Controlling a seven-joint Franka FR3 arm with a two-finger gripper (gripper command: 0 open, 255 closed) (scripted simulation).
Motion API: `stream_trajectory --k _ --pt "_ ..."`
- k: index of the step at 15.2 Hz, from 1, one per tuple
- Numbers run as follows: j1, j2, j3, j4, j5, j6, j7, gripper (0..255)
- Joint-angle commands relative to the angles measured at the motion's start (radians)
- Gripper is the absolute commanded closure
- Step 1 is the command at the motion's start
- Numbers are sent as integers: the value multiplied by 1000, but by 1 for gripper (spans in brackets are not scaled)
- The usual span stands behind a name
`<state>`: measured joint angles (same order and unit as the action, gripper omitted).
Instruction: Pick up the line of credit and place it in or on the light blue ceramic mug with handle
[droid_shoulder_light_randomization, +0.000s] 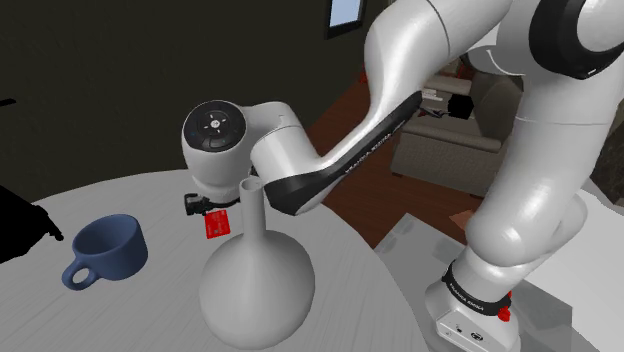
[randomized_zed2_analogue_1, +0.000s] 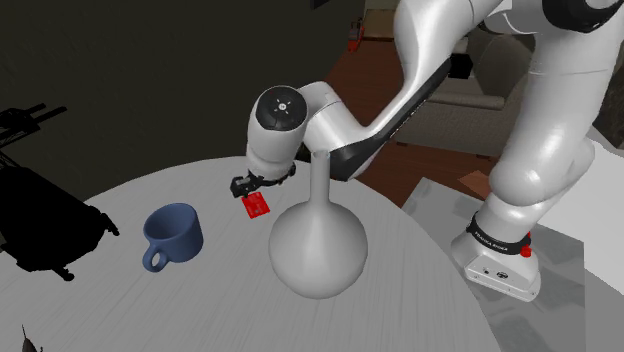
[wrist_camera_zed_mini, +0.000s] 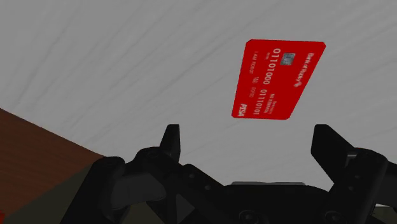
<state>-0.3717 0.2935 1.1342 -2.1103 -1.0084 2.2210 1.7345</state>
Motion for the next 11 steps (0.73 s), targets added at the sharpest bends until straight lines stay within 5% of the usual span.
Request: stream_trajectory --k 1,11 --pt "129 112 -89 92 -124 -77 94 0" --pt "178 207 -168 127 -224 -63 135 0"
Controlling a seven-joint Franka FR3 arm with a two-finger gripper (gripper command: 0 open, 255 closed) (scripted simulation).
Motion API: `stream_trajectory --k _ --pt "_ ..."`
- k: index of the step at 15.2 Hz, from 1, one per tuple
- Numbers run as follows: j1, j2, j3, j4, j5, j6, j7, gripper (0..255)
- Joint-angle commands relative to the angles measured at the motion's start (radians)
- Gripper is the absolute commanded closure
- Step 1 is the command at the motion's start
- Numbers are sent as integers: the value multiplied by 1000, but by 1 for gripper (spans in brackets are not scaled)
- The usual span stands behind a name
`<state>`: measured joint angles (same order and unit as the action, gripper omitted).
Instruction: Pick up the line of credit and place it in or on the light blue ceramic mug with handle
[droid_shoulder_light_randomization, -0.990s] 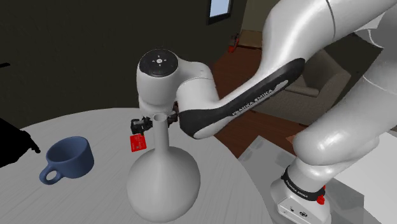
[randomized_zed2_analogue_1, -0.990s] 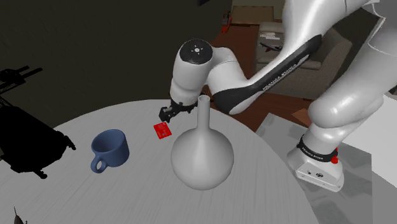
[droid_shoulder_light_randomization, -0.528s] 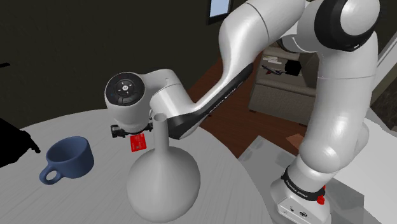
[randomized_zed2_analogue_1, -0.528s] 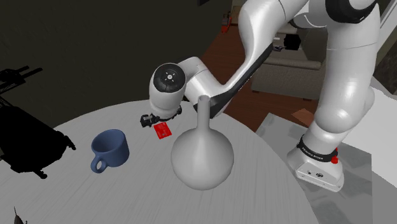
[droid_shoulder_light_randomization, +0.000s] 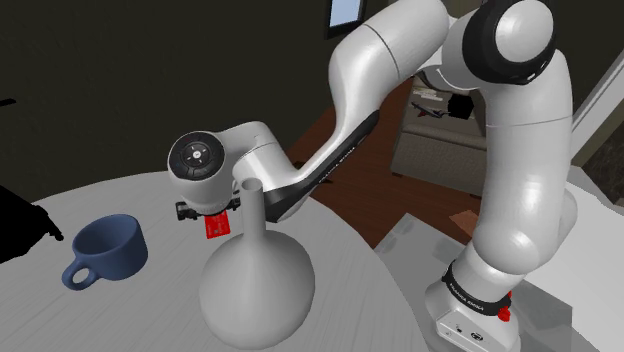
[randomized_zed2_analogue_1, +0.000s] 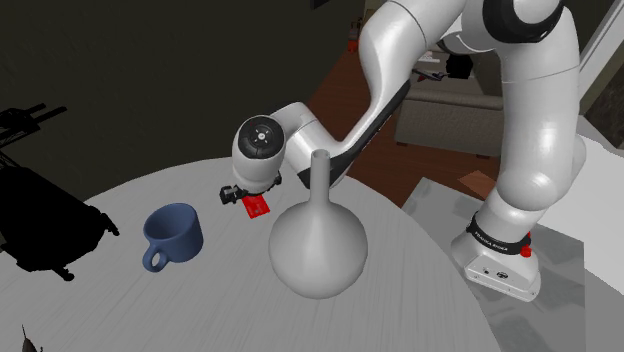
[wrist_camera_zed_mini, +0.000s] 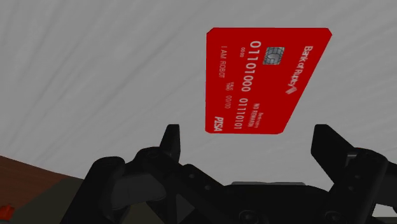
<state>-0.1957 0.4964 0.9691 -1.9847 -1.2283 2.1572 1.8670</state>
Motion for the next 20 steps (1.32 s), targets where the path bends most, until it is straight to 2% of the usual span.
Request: stream_trajectory --k 1,6,7,16,20 --pt "2 4 -3 1 -4 1 2 0" --pt "2 4 -3 1 -4 1 2 0" --pt "2 4 -3 1 -4 1 2 255" --pt "2 4 -2 1 -5 1 2 255" --pt "-24 -32 28 6 42 -10 -37 255"
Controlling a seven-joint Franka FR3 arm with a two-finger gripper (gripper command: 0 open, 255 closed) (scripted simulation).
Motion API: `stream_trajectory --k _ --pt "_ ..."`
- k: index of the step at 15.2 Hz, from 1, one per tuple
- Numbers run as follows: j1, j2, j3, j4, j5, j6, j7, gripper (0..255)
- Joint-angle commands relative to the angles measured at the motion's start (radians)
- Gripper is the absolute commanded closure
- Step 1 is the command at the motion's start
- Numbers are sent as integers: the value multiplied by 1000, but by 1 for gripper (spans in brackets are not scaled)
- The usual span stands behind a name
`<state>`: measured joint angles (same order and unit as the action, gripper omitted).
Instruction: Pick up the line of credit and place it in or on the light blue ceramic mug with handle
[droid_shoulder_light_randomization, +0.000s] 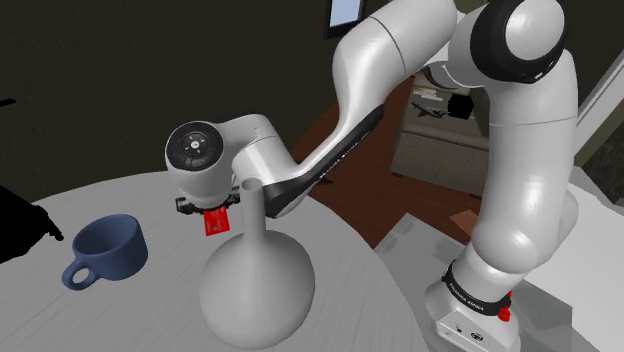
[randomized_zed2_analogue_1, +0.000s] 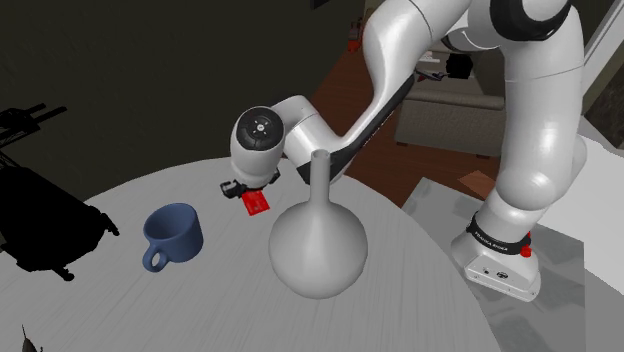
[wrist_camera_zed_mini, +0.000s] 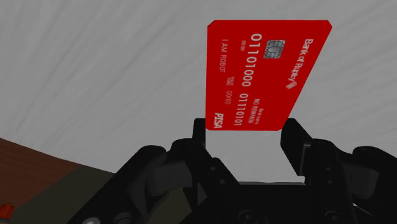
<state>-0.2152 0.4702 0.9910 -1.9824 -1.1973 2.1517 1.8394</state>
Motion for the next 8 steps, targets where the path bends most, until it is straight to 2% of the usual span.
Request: stream_trajectory --k 1,8 --pt "-10 -15 13 5 23 -7 -20 255" --pt "-54 -75 64 22 104 -28 -91 255"
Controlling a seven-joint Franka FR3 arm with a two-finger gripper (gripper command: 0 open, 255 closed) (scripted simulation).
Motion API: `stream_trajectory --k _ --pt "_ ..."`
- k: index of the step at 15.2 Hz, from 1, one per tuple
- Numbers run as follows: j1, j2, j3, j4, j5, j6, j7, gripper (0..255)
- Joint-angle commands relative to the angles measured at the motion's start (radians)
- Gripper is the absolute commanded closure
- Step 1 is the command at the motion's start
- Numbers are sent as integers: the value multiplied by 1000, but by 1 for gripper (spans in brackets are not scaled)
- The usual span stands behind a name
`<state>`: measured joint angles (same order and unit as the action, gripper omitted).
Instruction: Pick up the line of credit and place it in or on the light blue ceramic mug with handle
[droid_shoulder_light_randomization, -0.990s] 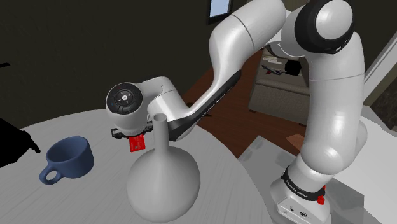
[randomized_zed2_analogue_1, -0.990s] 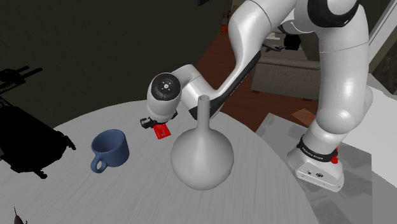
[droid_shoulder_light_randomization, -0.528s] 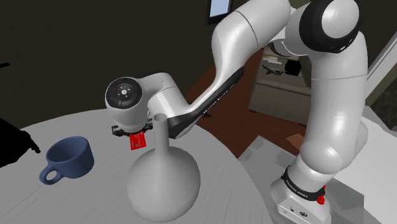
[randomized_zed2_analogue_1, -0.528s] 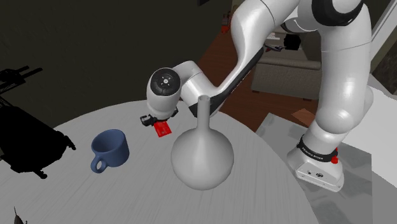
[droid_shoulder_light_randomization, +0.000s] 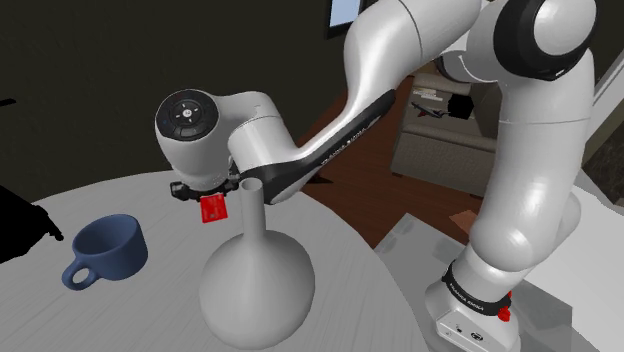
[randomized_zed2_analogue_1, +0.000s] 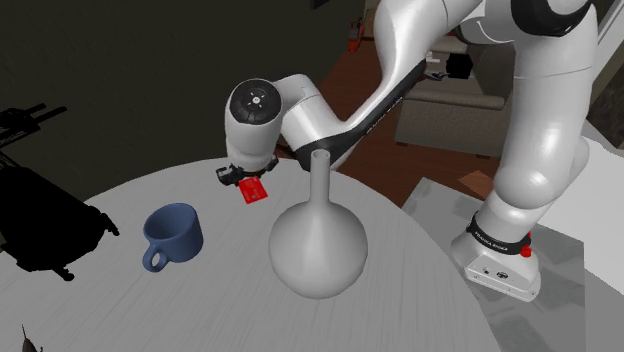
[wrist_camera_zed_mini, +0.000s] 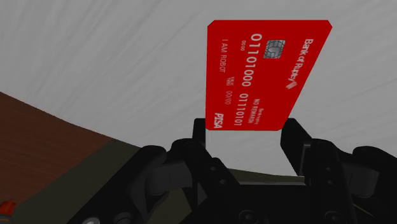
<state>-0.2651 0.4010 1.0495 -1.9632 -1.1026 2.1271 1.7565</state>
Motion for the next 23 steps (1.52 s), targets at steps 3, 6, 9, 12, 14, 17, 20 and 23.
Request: stream_trajectory --k 3,6,9,12,14,17,20,23 --pt "-22 -31 27 14 44 -14 -39 255" --pt "-40 -55 47 26 79 -26 -70 255" --pt "-57 -78 66 40 112 -39 -102 255" --pt "-74 -100 84 57 145 -53 -132 255" --pt "-84 -114 96 69 166 -63 -153 255" --pt "-98 -134 112 88 197 -80 -183 255" --pt "-111 -152 126 110 225 -98 -213 255" --pt "5 -62 90 202 161 -183 -175 255"
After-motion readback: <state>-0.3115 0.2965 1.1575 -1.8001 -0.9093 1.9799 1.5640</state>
